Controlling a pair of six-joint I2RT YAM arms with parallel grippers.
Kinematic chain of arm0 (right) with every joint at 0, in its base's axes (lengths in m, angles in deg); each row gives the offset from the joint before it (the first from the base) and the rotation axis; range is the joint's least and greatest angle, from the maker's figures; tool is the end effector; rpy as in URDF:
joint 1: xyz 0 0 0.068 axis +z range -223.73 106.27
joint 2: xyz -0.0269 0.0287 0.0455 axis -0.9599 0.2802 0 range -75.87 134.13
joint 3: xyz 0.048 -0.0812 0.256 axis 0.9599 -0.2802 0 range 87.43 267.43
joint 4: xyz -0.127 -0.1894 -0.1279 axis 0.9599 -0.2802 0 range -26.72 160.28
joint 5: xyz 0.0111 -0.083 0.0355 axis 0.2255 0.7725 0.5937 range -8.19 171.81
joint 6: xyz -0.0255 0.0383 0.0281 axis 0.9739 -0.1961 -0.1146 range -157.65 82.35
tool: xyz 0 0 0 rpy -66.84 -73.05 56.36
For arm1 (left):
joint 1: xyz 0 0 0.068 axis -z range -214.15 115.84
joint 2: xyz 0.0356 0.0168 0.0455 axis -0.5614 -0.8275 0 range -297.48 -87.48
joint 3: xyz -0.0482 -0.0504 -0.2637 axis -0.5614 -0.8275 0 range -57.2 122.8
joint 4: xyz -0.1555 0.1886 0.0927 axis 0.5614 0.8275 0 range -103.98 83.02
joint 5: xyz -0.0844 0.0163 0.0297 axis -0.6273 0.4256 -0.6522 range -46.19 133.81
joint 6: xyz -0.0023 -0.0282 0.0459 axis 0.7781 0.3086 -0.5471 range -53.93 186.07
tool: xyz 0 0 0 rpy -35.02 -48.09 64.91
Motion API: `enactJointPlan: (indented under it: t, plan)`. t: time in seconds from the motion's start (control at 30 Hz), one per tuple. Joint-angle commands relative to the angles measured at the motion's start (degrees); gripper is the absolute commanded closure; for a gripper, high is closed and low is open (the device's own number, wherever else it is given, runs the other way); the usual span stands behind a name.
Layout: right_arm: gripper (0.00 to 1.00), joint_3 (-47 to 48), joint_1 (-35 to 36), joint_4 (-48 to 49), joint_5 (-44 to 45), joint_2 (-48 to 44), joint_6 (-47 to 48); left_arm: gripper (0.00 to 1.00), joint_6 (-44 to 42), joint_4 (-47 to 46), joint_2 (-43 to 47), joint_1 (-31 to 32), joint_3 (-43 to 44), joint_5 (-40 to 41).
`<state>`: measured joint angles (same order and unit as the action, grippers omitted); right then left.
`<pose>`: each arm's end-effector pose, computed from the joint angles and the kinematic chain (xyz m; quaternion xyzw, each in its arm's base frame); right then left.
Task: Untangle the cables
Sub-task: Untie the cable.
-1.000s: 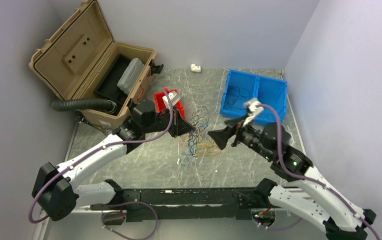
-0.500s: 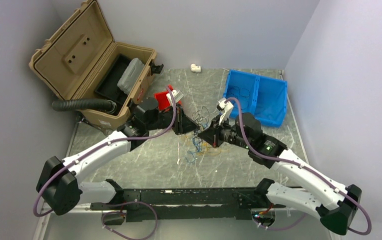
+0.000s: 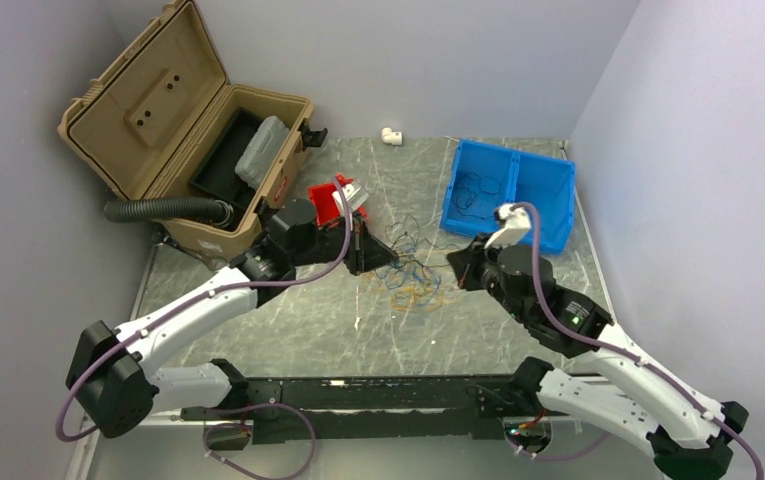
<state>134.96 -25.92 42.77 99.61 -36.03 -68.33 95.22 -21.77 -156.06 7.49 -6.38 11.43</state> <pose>0.1112 0.1064 0.3383 -0.0324 0.8126 0.2613 0.5199 0.1949 -0.1988 0.3236 0.2582 0.7116 -0.5317 0.3798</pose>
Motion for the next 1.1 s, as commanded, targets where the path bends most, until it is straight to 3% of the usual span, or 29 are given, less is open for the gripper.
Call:
enactJointPlan:
  t: [0.0, 0.07, 0.17, 0.27, 0.37, 0.57, 0.67, 0.77, 0.87, 0.97, 1.07]
  plan:
    - [1.0, 5.5, -1.59, -17.33, 34.34, -4.72, -11.68, 1.0, -4.29, 12.21, 3.88, -3.71, 0.69, 9.34]
    - [1.0, 6.34, -1.62, -21.21, 40.55, -6.67, -15.26, 1.0, -5.13, 16.71, 4.46, -4.74, 1.11, 13.8]
    - [1.0, 6.87, -1.67, -21.84, 45.11, -9.03, -13.4, 1.0, -5.11, 24.63, 4.46, -5.77, 2.21, 22.33]
    - [1.0, 7.39, -1.65, -21.32, 44.93, -8.99, -10.54, 1.0, -4.66, 27.5, 4.46, -6.62, 1.97, 25.85]
    - [1.0, 6.41, -1.65, -15.67, 37.85, -7.78, -3.21, 1.0, -4.53, 25.86, 4.68, -6.71, 0.73, 24.07]
    - [1.0, 7.51, -1.59, -18.84, 40.24, -4.13, -6.91, 1.0, -3.87, 30.39, 6.12, -6.73, 1.56, 30.82]
    - [1.0, 9.44, -1.62, -26.47, 47.16, -2.3, -15.14, 1.0, -2.75, 35.46, 7.65, -6.87, 2.2, 39.9]
    - [1.0, 13.65, -1.9, -43.35, 55.43, 1.58, -32.9, 1.0, 1.45, 42.77, 8.82, -7.42, 3.46, 50.93]
    - [1.0, 16.57, -2.07, -55.49, 57.84, 5.7, -45.8, 1.0, 4.67, 46.45, 10.57, -7.8, 3.24, 56.9]
    - [1.0, 16.66, -2.03, -54.83, 56.56, 7.5, -45.11, 1.0, 6.37, 47.59, 11.81, -7.95, 2.89, 58.47]
    - [1.0, 13.81, -2.02, -38.34, 50.0, 4.92, -26.05, 1.0, 1.98, 42.37, 13.06, -7.91, 1.33, 50.76]
